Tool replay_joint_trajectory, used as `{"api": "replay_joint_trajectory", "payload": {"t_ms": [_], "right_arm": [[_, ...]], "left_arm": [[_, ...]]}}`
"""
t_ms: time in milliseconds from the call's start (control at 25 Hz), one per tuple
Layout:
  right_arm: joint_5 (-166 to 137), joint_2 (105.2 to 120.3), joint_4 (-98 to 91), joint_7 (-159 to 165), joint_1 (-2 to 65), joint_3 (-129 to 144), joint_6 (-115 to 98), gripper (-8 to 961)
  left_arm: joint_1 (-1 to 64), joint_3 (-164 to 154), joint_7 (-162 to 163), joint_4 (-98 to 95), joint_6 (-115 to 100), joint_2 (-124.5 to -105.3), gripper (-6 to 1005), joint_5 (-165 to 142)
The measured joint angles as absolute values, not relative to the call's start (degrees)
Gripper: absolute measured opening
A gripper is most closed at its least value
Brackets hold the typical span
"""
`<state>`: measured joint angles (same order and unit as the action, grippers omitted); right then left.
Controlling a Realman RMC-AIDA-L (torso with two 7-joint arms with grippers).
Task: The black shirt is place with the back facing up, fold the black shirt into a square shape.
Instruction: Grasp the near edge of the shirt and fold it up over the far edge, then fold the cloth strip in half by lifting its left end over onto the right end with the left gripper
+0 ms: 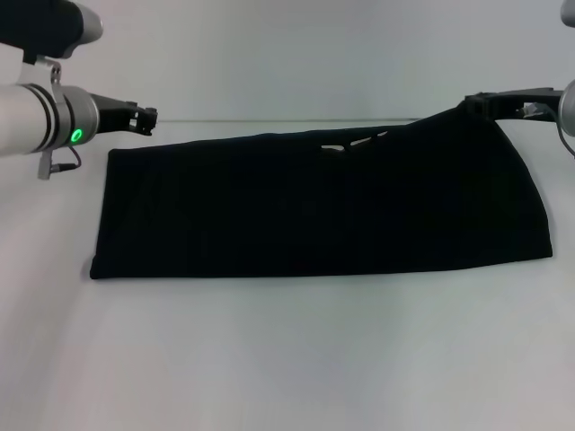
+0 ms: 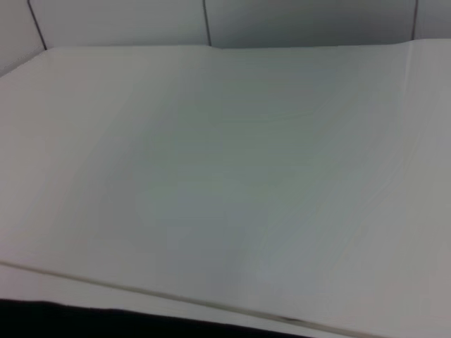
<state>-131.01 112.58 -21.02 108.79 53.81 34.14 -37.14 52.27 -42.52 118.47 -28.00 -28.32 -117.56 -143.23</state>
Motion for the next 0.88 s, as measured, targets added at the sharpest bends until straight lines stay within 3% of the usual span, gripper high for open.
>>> {"api": "replay_joint_trajectory", "payload": {"t_ms": [80, 360, 520, 720, 800, 880], "right_arm": [[-130.86, 112.53, -21.34, 108.93, 53.46, 33.87, -37.07, 245], [-130.77, 112.03, -23.77, 110.40, 52.15, 33.71, -38.55, 412], [-130.83, 111.63, -26.72, 113.36, 50.56, 33.99, -45.15, 517], [-129.85, 110.08, -30.32, 116.28, 47.53, 33.32, -59.32, 688], [-128.45, 109.71, -30.95, 116.11, 46.15, 33.14, -64.67, 686], [-127.35, 109.45, -31.06, 115.59, 44.93, 33.10, -68.74, 684]], "left_arm": [[52.19, -42.38, 119.00, -27.23, -27.16, -117.61, 216, -142.99], [51.79, -42.18, 122.08, -27.24, -25.85, -117.69, 520, -142.91], [51.23, -42.36, 124.42, -29.03, -29.98, -117.51, 608, -143.29], [48.54, -42.25, 129.30, -38.60, -51.83, -116.10, 718, -142.42], [47.20, -42.21, 130.03, -42.79, -59.76, -115.93, 762, -141.54], [45.68, -42.20, 130.26, -46.27, -66.41, -115.86, 885, -140.32]]}}
